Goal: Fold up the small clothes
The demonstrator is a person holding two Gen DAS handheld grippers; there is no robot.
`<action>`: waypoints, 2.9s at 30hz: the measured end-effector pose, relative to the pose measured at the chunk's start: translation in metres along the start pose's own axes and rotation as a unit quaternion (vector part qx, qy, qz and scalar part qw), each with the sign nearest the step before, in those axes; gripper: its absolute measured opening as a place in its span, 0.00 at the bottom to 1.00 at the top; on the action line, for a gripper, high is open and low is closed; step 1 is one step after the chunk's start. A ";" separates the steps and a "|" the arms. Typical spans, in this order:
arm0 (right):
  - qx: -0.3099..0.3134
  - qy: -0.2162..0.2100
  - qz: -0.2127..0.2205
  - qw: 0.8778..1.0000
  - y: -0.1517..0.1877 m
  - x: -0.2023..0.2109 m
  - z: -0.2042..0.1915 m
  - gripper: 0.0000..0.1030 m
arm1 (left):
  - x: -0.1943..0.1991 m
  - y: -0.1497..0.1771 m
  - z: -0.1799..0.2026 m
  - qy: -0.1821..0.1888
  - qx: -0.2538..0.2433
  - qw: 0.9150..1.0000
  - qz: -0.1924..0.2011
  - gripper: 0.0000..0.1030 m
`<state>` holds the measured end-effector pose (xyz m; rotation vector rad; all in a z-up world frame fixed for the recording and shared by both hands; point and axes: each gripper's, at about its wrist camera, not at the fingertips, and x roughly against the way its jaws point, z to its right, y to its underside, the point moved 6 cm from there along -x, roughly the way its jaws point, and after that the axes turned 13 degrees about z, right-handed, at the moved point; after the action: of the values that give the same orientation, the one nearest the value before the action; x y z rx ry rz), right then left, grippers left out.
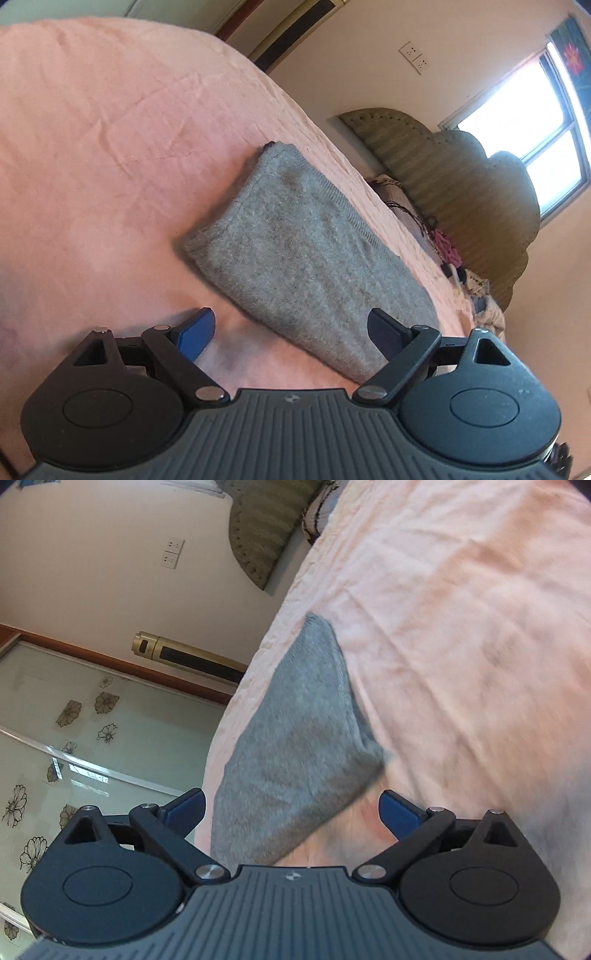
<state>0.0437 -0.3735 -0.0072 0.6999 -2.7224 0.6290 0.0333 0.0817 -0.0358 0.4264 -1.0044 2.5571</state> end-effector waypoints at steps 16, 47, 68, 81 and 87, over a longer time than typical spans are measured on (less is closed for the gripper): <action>0.059 0.058 0.039 0.996 -0.004 -0.093 -0.012 0.41 | -0.052 -0.014 -0.004 -0.060 -0.018 0.998 0.023 0.09; 0.179 0.051 0.024 0.982 -0.079 -0.032 -0.043 0.57 | -0.016 -0.107 0.012 -0.085 -0.270 0.958 0.037 0.43; 0.249 0.077 -0.006 0.965 -0.090 -0.173 -0.047 0.10 | -0.160 -0.081 0.033 -0.128 -0.387 0.913 -0.010 0.06; 0.297 0.041 0.007 0.954 -0.032 -0.163 -0.101 0.65 | -0.141 -0.044 0.087 -0.069 -0.358 0.931 0.000 0.62; 0.421 0.122 0.029 0.898 -0.009 -0.185 -0.067 0.72 | -0.153 -0.037 0.059 -0.069 -0.387 0.920 -0.010 0.74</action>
<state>0.2152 -0.2765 -0.0102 0.6344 -2.1624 1.8140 0.1936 0.0321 -0.0337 0.3764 -1.9133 1.8995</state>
